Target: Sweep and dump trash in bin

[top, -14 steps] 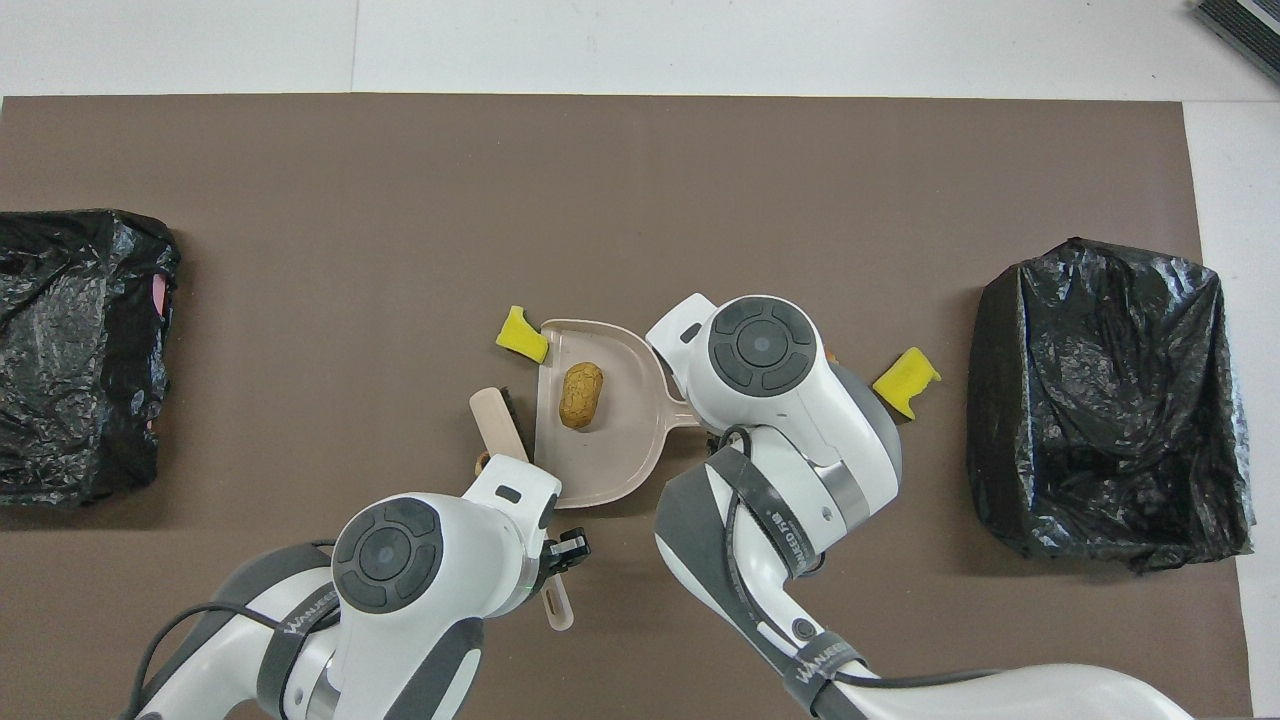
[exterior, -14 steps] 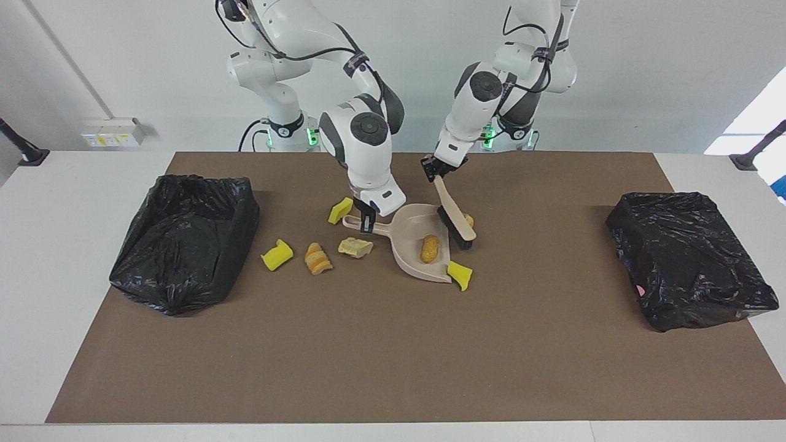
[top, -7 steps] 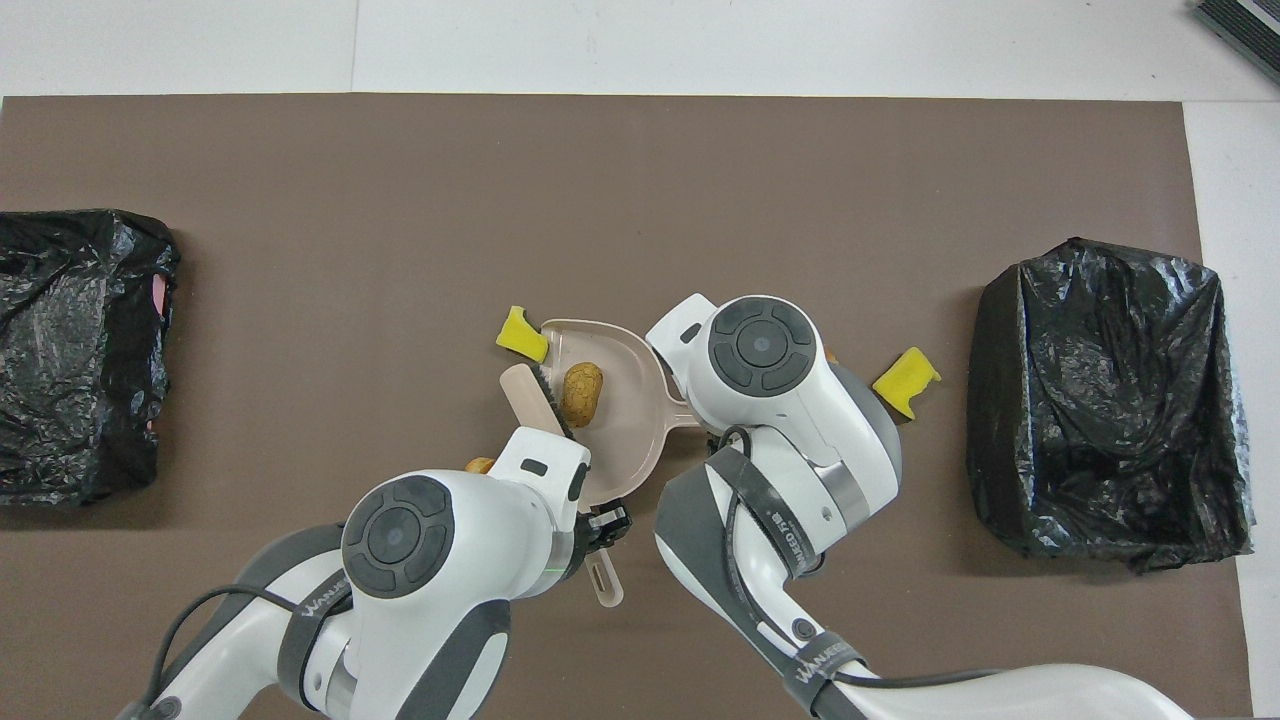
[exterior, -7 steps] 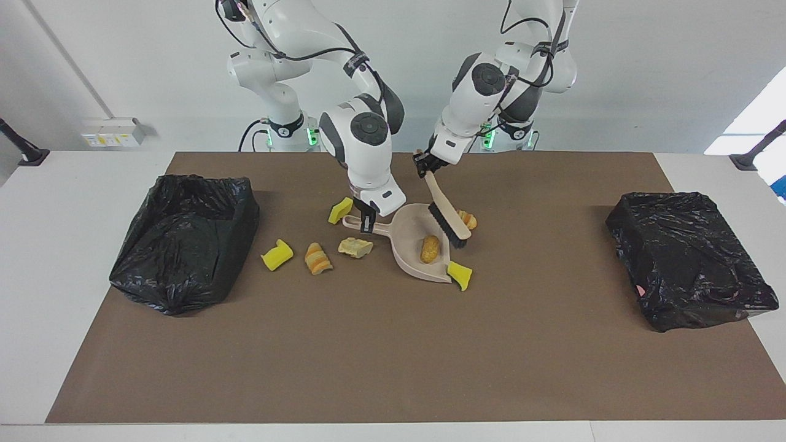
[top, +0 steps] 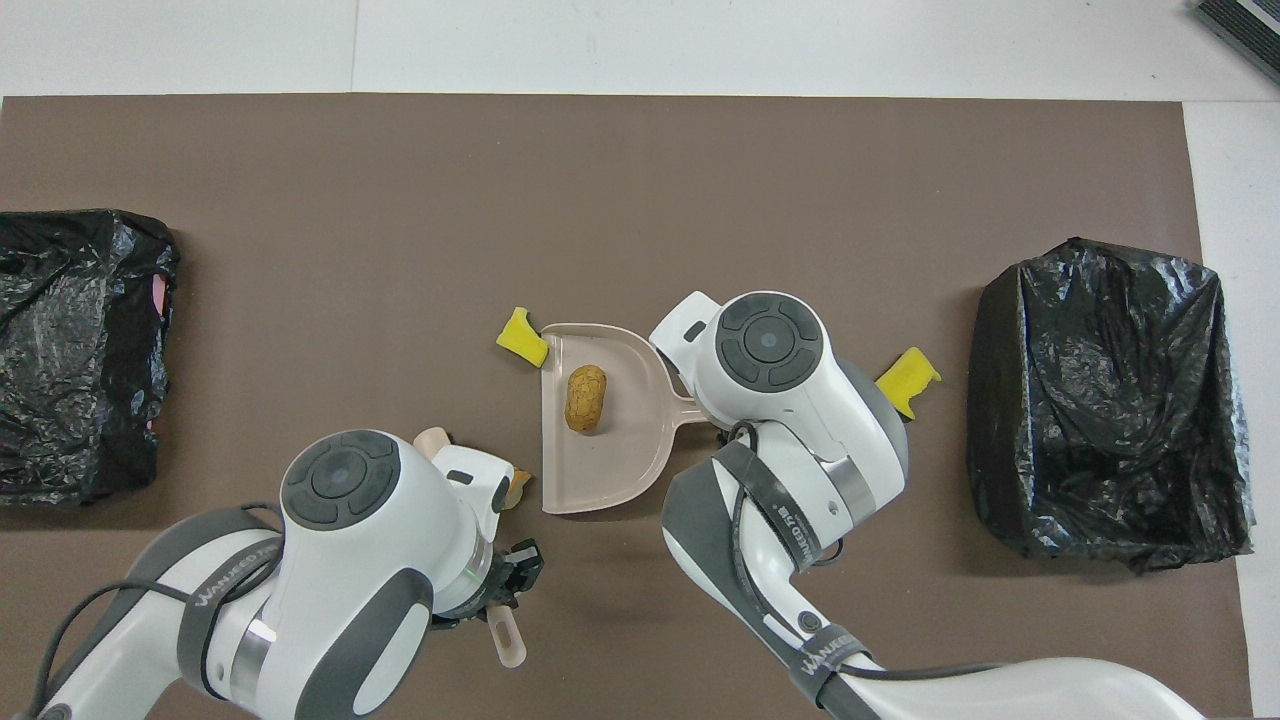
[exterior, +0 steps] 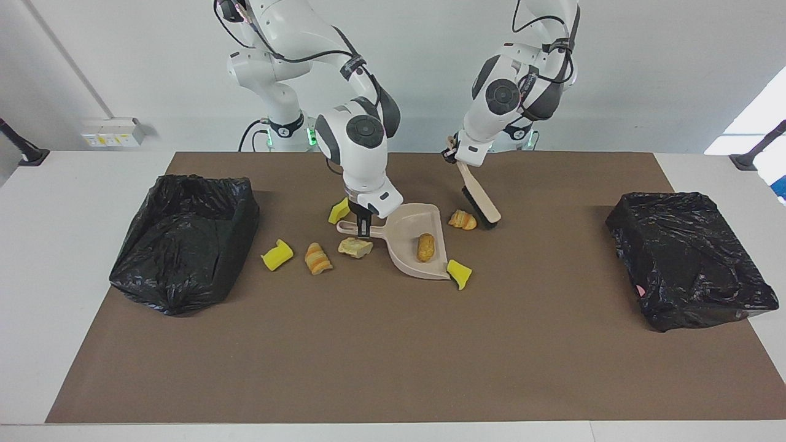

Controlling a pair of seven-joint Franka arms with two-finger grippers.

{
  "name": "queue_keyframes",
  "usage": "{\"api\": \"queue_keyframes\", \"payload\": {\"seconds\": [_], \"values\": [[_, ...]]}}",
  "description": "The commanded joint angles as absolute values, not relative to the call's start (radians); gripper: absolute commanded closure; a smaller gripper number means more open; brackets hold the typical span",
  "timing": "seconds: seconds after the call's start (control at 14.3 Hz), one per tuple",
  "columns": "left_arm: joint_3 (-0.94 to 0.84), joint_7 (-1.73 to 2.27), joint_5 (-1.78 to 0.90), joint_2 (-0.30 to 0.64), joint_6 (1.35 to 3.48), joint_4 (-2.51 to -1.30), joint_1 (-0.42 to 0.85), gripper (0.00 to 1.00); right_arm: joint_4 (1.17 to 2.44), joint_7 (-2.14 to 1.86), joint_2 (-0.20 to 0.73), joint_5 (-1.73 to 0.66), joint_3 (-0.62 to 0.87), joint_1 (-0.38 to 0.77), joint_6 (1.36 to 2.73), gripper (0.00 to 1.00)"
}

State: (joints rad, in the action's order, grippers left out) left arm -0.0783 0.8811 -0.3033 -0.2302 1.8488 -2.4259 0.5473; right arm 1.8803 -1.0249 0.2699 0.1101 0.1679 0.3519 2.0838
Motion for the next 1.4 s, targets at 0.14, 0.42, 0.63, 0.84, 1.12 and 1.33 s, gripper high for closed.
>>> {"api": "queue_keyframes", "payload": {"seconds": [0.14, 0.42, 0.63, 0.84, 1.12, 1.33], "values": [[-0.101, 0.943, -0.288, -0.236, 2.077, -2.531, 0.615, 1.0, 1.888, -1.054, 0.272, 0.158, 0.175, 0.342, 2.095, 1.0], [-0.101, 0.866, -0.288, -0.164, 2.271, -2.508, 0.675, 1.0, 1.888, -1.045, 0.272, 0.158, 0.175, 0.345, 2.097, 1.0], [-0.103, 0.793, -0.29, -0.106, 2.279, -2.415, 0.699, 1.0, 1.888, -1.02, 0.272, 0.156, 0.176, 0.35, 2.111, 1.0], [-0.101, 0.801, -0.302, -0.066, 2.278, -2.341, 0.709, 1.0, 1.888, -1.015, 0.272, 0.156, 0.176, 0.35, 2.112, 1.0], [-0.094, 0.767, -0.275, -0.08, 2.163, -2.284, 0.695, 1.0, 1.888, -1.015, 0.272, 0.156, 0.176, 0.35, 2.111, 1.0], [-0.091, 0.608, -0.123, -0.077, 2.039, -2.26, 0.634, 1.0, 1.888, -1.014, 0.27, 0.156, 0.175, 0.35, 2.092, 1.0]]}}
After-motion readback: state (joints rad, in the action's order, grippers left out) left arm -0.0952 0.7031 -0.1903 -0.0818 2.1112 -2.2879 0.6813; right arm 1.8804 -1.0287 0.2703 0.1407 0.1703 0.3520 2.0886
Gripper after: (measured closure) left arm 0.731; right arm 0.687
